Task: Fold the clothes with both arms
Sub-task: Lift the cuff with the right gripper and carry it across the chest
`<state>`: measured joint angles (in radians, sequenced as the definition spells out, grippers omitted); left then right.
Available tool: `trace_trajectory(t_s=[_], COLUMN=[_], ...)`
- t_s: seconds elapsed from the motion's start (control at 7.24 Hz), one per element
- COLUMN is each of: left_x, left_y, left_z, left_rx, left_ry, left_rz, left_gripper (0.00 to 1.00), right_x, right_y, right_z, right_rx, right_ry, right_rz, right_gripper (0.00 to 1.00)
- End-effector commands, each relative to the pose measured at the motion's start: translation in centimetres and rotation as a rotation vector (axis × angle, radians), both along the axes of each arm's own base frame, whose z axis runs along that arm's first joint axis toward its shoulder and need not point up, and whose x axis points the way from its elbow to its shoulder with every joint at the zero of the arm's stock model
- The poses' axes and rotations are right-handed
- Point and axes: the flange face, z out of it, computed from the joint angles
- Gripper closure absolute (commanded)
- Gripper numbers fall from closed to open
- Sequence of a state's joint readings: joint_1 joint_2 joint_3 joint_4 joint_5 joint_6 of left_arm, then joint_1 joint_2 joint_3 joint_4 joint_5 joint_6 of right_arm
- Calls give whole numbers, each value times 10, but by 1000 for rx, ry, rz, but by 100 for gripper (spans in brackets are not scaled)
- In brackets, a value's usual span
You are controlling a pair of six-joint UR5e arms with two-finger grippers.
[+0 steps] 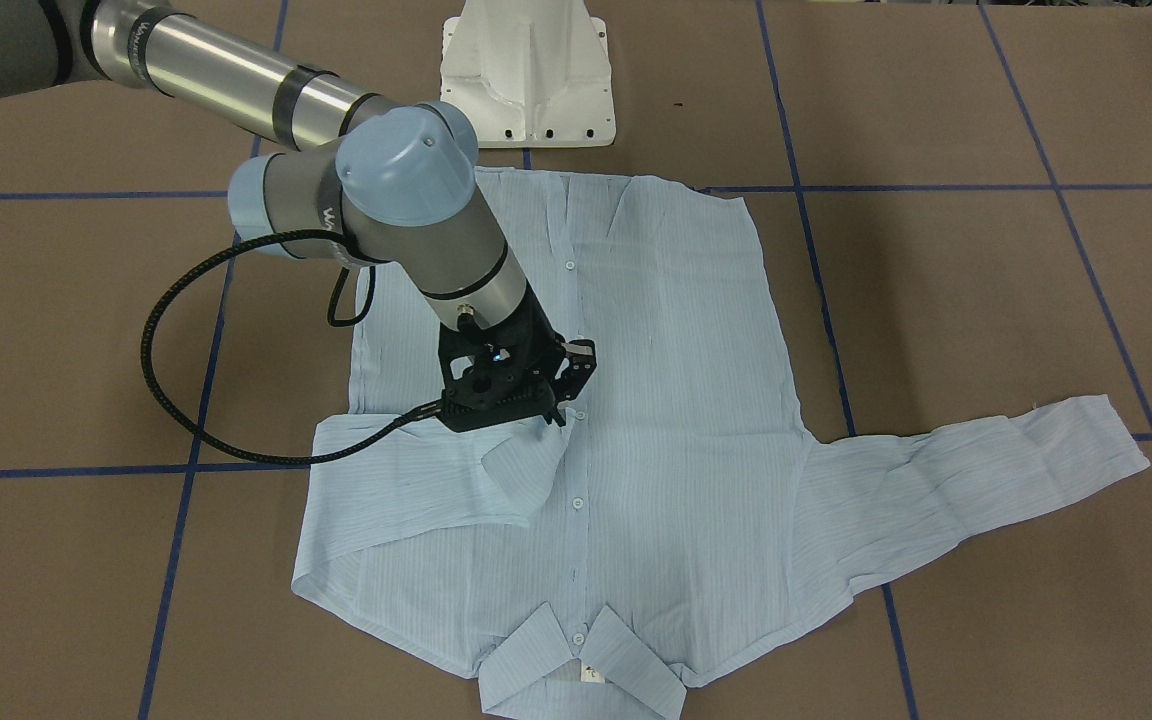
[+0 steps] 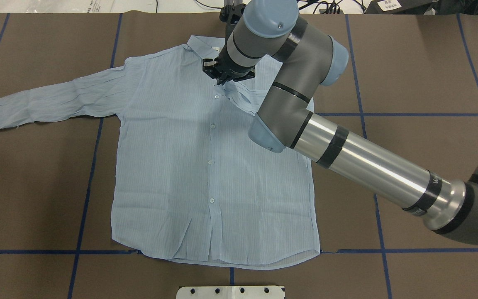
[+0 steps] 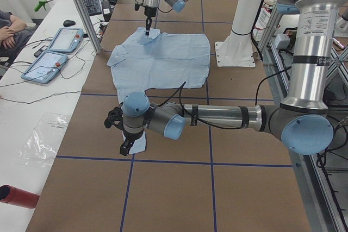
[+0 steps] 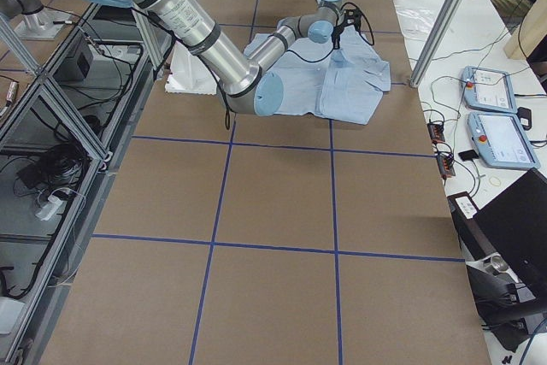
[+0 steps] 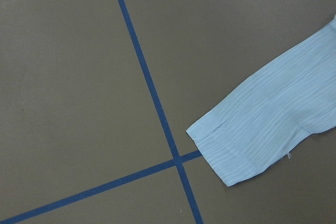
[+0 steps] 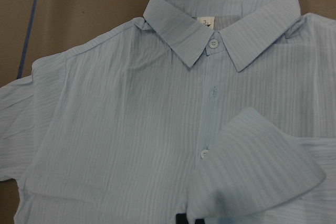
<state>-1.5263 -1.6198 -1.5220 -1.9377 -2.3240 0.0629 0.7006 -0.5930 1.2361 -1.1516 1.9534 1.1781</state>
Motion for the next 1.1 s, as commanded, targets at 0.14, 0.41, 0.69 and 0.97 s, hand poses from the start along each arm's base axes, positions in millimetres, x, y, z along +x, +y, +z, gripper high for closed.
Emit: trace_trajectory(t_s=[0.14, 0.41, 0.69, 0.97], left_x=[0, 0, 0, 0], left_y=[0, -2, -2, -2], left_z=[4, 7, 18, 19], left_rx=[-5, -1, 8, 8], left_ry=[-1, 0, -1, -1], left_rz=[2, 0, -2, -2], left_gripper=[1, 1, 1, 1], right_x=[-54, -80, -106, -121], right_y=[2, 13, 24, 30], right_z=[-19, -42, -31, -40], right_rx=[21, 48, 74, 88], right_ry=[37, 40, 34, 36], right_rz=[22, 28, 27, 29], right_gripper=[100, 100, 100, 100])
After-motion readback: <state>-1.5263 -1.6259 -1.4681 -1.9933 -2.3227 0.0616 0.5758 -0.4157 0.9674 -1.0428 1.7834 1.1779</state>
